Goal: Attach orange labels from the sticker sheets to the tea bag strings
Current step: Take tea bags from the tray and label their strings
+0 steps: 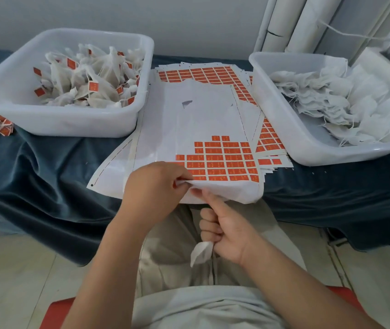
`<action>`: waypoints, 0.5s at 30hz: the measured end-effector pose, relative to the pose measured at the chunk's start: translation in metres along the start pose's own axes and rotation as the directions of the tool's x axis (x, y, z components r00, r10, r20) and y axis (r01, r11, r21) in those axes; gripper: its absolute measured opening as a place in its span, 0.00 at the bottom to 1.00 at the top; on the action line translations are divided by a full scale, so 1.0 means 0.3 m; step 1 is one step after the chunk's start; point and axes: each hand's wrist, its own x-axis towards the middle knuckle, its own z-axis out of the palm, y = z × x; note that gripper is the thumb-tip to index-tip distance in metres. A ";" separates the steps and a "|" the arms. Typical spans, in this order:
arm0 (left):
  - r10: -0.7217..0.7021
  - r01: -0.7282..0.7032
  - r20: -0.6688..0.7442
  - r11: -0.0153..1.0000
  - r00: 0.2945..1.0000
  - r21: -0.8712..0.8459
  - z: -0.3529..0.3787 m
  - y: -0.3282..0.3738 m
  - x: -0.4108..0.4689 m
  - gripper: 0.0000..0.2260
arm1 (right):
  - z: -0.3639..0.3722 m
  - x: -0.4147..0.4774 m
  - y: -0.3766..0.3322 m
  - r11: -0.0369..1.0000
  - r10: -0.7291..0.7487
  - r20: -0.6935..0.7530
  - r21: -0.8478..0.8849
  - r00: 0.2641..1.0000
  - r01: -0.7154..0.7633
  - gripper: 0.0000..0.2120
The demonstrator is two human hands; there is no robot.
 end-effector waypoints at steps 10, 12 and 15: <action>0.024 -0.029 -0.069 0.997 0.997 -0.071 0.025 0.054 -0.005 0.07 | -0.017 -0.008 -0.043 0.923 -0.360 -0.013 -0.147 0.933 0.354 0.14; 0.059 -0.059 -0.003 0.994 0.998 -0.091 0.012 0.038 -0.008 0.08 | -0.023 -0.004 -0.041 0.899 -0.404 -0.003 -0.185 0.915 0.396 0.08; 0.090 -0.084 0.039 0.988 0.995 -0.126 -0.006 0.031 -0.009 0.13 | -0.029 -0.005 -0.043 0.858 -0.443 0.047 -0.269 0.895 0.438 0.10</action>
